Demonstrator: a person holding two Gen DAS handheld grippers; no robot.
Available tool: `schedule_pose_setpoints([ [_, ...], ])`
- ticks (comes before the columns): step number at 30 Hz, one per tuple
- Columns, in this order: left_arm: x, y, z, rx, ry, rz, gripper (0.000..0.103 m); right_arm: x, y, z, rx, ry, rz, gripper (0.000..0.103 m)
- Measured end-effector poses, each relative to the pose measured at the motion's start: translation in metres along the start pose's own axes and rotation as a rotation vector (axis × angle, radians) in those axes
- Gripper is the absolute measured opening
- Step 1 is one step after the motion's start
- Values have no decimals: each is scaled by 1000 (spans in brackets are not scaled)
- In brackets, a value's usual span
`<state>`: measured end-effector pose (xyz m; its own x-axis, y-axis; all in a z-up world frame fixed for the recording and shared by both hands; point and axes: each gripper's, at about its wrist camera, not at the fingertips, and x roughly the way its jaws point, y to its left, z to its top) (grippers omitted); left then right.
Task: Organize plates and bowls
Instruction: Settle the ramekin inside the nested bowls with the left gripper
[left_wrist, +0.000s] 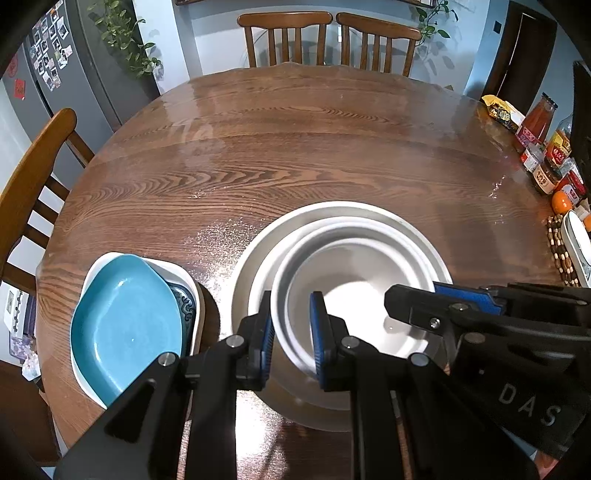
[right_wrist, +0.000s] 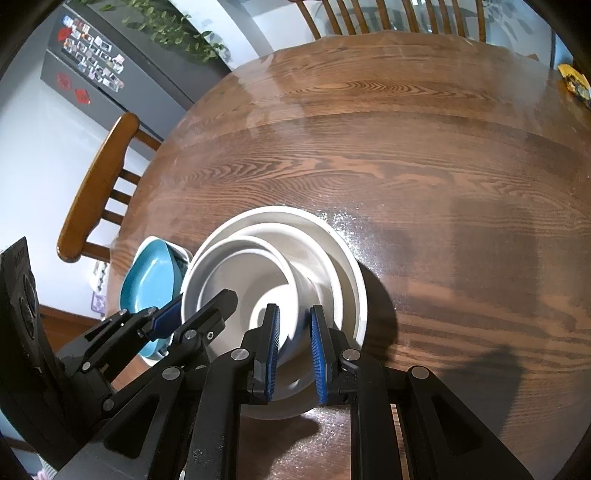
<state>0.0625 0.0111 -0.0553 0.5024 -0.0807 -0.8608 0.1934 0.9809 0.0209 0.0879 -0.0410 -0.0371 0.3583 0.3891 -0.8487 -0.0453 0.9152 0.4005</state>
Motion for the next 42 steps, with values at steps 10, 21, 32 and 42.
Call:
schedule_pose_setpoints([
  [10,0,1,0,-1,2,-1,16,1,1,0,-5,1,-5,18],
  [21,1,2,-1,3,3,2,16,1,2,1,-15,2,-14,18],
  [32,2,2,-1,3,3,3,16,1,2,1,-17,3,-17,19],
  [42,2,3,-2,3,3,3,18,1,3,1,-17,2,-17,19],
])
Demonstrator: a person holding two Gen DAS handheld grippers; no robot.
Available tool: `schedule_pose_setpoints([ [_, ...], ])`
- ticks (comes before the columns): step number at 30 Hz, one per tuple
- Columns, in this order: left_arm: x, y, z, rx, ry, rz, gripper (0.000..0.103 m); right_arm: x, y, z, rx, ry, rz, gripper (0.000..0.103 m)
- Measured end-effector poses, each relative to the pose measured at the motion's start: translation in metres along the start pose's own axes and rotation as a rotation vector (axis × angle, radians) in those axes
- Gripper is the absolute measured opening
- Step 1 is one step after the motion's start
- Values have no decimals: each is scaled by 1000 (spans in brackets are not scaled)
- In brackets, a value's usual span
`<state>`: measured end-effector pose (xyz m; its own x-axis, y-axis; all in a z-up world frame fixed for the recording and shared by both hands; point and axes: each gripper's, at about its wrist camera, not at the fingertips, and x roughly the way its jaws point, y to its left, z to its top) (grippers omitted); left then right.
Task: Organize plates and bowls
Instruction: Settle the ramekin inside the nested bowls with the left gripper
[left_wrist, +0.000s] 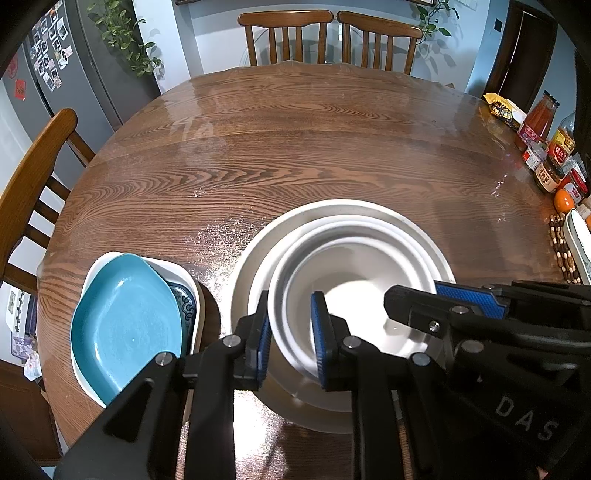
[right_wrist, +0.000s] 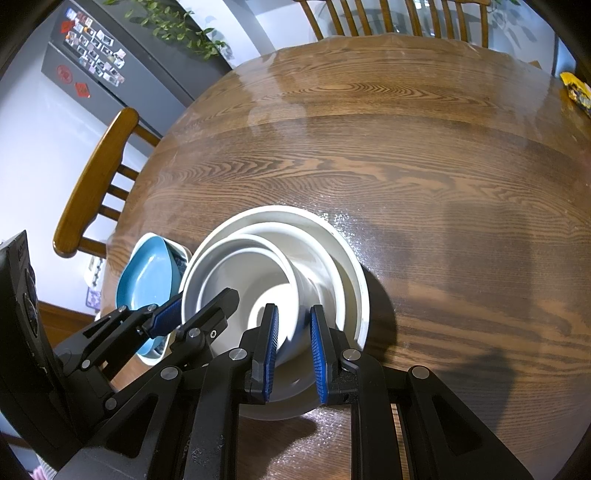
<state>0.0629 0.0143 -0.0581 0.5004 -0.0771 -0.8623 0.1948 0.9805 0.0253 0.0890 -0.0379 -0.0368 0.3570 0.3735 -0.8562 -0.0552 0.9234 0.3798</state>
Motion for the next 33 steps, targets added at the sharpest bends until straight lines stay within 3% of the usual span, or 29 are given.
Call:
schedule_pose_setpoints([
  [33,1,0,0,-2,3,-3,22,3,-1,-1,0,0,-6,19],
])
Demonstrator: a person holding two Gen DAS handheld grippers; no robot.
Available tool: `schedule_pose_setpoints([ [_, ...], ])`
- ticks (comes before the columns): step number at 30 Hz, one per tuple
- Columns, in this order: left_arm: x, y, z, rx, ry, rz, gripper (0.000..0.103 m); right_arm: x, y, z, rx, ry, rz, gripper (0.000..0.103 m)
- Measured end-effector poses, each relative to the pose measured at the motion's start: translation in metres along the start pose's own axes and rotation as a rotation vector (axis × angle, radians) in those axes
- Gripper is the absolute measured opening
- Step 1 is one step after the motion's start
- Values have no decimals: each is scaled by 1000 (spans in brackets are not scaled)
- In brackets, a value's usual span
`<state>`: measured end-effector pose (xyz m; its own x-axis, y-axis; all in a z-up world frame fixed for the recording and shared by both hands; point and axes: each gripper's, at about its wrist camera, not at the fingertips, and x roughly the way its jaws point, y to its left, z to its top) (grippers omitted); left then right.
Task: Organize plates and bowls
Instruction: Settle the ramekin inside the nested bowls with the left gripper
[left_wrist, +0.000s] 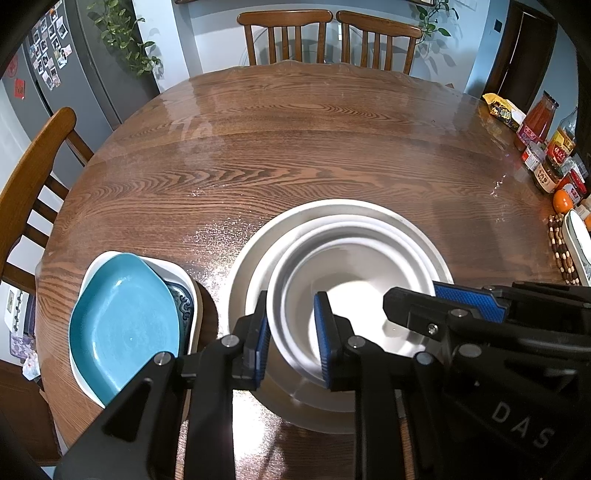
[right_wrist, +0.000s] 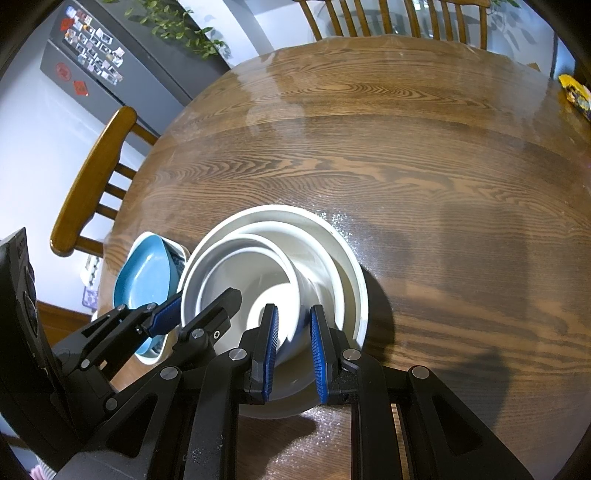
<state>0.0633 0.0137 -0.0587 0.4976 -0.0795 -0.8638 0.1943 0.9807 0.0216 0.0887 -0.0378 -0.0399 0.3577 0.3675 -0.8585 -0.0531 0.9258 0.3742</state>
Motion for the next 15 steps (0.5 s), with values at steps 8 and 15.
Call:
schedule_pose_setpoints([
  [8,-3,-3,0,0,-5,-2,24,-1,-1,-1,7,0,2,19],
  [15,-5,-2,-1,-4,-12,-4,28,-5,-1,-2,13,-6,1,19],
])
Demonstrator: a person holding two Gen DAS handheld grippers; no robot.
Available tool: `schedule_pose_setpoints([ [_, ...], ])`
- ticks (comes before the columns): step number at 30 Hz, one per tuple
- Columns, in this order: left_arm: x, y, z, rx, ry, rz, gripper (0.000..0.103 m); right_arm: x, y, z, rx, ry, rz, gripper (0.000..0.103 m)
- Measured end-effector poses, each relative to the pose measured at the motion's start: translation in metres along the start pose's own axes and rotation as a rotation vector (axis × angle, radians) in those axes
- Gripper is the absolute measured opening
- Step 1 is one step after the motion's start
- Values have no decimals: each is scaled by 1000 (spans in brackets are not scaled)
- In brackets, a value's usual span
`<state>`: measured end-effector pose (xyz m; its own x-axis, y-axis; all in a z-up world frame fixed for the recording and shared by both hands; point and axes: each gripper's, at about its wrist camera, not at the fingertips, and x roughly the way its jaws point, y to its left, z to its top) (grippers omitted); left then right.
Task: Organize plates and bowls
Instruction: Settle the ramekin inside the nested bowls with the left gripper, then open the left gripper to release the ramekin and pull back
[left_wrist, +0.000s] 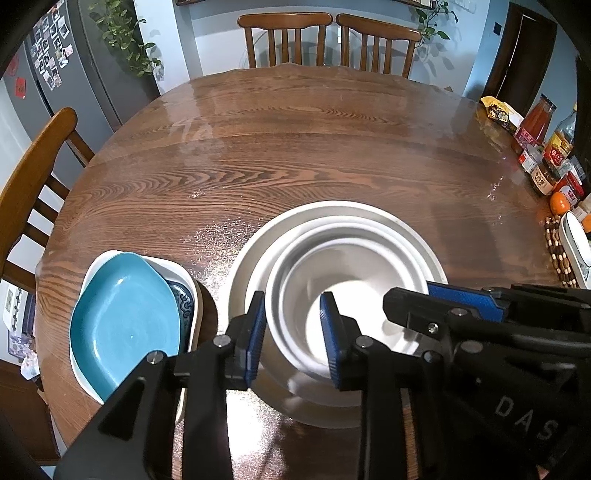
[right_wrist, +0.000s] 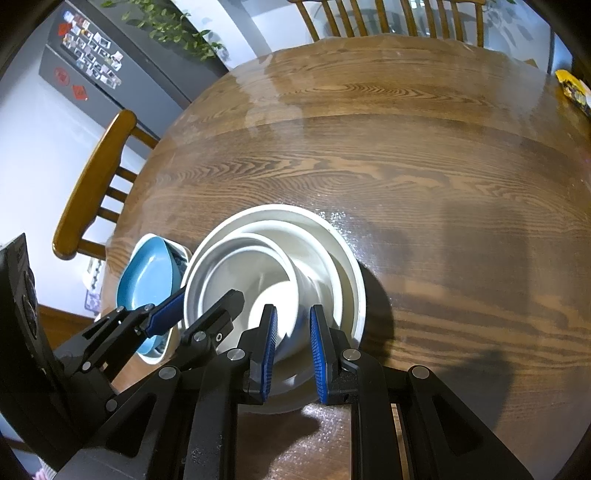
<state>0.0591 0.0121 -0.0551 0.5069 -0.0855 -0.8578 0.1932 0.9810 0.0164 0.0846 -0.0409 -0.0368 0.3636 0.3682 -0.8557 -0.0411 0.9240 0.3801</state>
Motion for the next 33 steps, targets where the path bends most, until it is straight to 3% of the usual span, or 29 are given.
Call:
schedule_pose_setpoints([
  [11,-4,1,-1,-4,-11,1,33,-6,0,-2,5,-12,-6,19],
  [17,-6,5,0,-18,-19,24,50,-9,0,-3,15,-18,1,20],
  [23,-9,6,-1,-22,-24,21,52,-13,0,-4,12,-24,-2,21],
  [33,-17,6,-1,-20,-49,28,63,-26,-7,-9,39,-58,8,42],
])
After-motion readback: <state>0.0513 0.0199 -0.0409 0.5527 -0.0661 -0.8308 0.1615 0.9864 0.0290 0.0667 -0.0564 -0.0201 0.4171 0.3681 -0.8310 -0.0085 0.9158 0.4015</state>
